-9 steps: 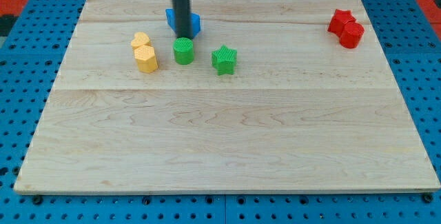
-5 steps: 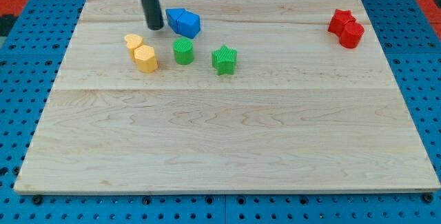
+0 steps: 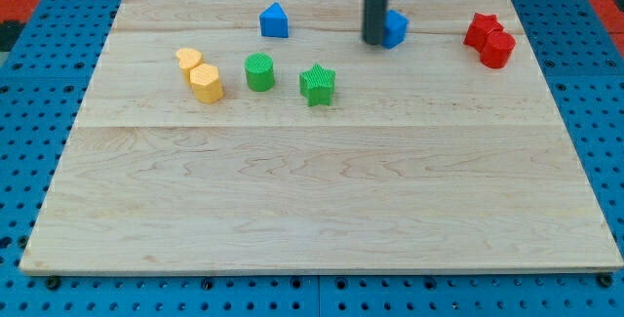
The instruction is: Place the blue blocks at the top right side of the board
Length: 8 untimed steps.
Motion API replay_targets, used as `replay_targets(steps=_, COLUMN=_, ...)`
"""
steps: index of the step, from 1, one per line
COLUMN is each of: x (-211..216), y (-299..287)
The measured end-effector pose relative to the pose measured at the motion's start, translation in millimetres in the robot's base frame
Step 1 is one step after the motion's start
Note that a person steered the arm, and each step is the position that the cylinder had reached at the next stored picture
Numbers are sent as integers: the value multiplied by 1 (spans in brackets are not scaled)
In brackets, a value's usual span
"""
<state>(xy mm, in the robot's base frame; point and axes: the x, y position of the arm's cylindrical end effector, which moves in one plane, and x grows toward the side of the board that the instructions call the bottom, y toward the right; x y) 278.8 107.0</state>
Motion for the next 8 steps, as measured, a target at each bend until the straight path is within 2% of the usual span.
replay_targets(steps=1, x=-50, y=52)
replay_targets(steps=2, x=-31, y=24)
replay_targets(steps=3, x=-4, y=-44)
replay_targets(steps=4, x=-2, y=-30)
replay_targets(steps=5, x=50, y=-66)
replay_targets(steps=6, x=55, y=-186)
replay_targets(steps=7, x=29, y=-224)
replay_targets(steps=8, x=5, y=-229)
